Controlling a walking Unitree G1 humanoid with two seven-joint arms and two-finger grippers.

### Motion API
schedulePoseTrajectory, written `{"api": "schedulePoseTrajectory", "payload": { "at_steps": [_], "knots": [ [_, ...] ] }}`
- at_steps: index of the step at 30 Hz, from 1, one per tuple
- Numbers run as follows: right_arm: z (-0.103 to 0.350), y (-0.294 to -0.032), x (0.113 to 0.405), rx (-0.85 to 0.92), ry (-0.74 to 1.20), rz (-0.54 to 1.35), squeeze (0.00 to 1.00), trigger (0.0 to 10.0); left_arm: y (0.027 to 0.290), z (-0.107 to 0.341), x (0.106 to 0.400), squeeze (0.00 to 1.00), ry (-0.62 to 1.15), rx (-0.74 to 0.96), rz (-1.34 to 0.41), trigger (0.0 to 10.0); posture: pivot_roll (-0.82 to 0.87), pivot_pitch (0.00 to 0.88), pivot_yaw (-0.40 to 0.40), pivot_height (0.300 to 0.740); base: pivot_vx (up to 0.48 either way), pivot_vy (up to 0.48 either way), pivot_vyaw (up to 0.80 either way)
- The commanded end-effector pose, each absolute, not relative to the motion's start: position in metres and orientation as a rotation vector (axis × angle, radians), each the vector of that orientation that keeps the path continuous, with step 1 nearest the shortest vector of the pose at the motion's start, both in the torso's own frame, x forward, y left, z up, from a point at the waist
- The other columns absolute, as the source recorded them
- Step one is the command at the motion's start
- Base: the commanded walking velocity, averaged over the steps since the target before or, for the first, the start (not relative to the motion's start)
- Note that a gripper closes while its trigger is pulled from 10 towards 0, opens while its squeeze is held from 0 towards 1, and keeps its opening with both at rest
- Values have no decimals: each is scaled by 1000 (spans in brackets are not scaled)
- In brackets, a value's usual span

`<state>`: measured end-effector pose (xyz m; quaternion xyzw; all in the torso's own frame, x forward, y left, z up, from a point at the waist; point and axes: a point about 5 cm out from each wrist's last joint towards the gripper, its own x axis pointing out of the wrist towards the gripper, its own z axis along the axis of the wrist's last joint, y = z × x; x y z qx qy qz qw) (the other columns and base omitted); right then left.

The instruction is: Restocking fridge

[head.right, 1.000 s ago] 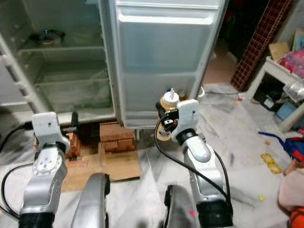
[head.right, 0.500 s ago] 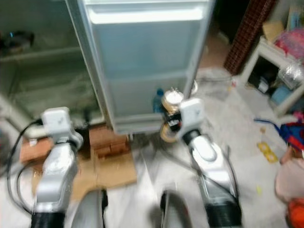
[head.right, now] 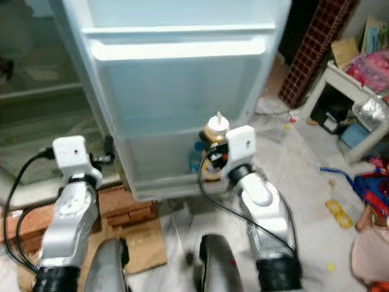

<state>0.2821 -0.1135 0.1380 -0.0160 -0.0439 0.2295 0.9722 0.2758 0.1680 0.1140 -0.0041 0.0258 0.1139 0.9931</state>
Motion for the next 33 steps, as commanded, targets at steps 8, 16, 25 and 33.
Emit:
{"api": "schedulePoseTrajectory", "payload": {
  "at_steps": [8,16,25,33],
  "knots": [
    [146,-116,283,-52,-128,460,0,10000,167,112,273,0,58,1,228,10000,-1,0,-15,590,34,0,680],
    [147,-117,283,-46,-130,456,0,10000,167,112,273,0,58,3,225,10000,-1,0,-16,590,367,0,0],
    [147,-115,282,-57,-137,469,0,10000,167,110,273,0,69,13,223,10000,0,0,-15,590,372,0,0],
    [149,-114,283,-62,-151,474,0,10000,165,111,274,0,61,3,223,10000,0,2,-17,590,155,0,0]
  ]
}}
